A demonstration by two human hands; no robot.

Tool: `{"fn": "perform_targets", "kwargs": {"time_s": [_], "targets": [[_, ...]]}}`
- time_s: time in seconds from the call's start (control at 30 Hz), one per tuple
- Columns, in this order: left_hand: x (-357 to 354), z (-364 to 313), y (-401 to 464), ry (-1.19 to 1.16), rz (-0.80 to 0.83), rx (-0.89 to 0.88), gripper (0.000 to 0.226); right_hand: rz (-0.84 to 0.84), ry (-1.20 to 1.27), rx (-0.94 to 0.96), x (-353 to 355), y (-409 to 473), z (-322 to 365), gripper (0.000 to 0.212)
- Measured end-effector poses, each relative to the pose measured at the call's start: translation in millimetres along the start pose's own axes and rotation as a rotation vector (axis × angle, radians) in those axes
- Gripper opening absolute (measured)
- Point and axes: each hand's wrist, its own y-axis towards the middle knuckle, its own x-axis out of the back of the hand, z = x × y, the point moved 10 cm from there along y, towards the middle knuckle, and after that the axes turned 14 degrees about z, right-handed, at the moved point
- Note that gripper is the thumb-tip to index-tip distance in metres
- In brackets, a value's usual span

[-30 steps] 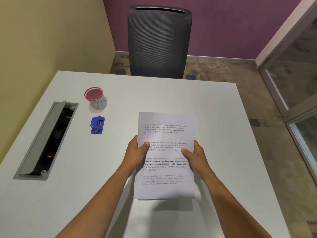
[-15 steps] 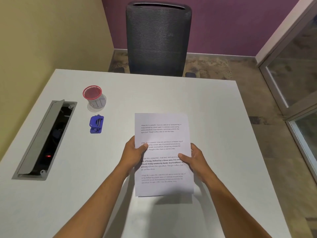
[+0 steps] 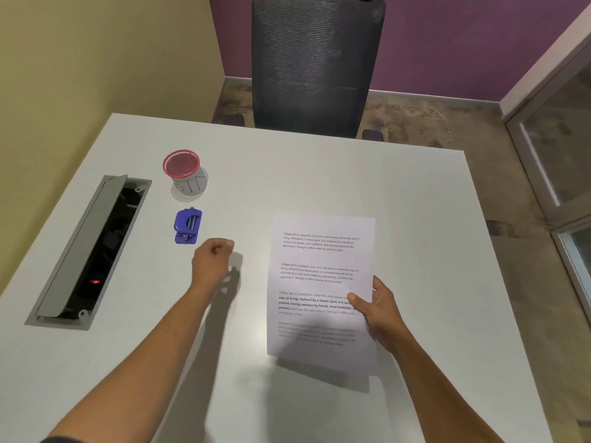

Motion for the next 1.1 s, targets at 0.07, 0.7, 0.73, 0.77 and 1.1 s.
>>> {"fn": "perform_targets", "kwargs": {"time_s": [0.07, 0.7, 0.73, 0.77, 1.1], "targets": [[23, 2, 15, 0.063, -0.112, 0.013, 0.01, -0.005, -0.013, -0.005, 3, 4, -2, 0.043], [106, 34, 111, 0.223, -0.386, 0.27, 0.014, -0.02, -0.067, -0.019, 9, 44, -3, 0.031], [104, 38, 111, 0.181, -0.377, 0.283, 0.023, -0.02, -0.061, -0.019, 9, 42, -4, 0.031], [102, 42, 110, 0.139, -0.359, 0.295, 0.032, -0.02, -0.057, -0.019, 9, 41, -4, 0.031], [33, 45, 58, -0.063, -0.139, 0.235, 0.036, -0.063, -0.029, -0.003, 19, 20, -8, 0.035]]}}
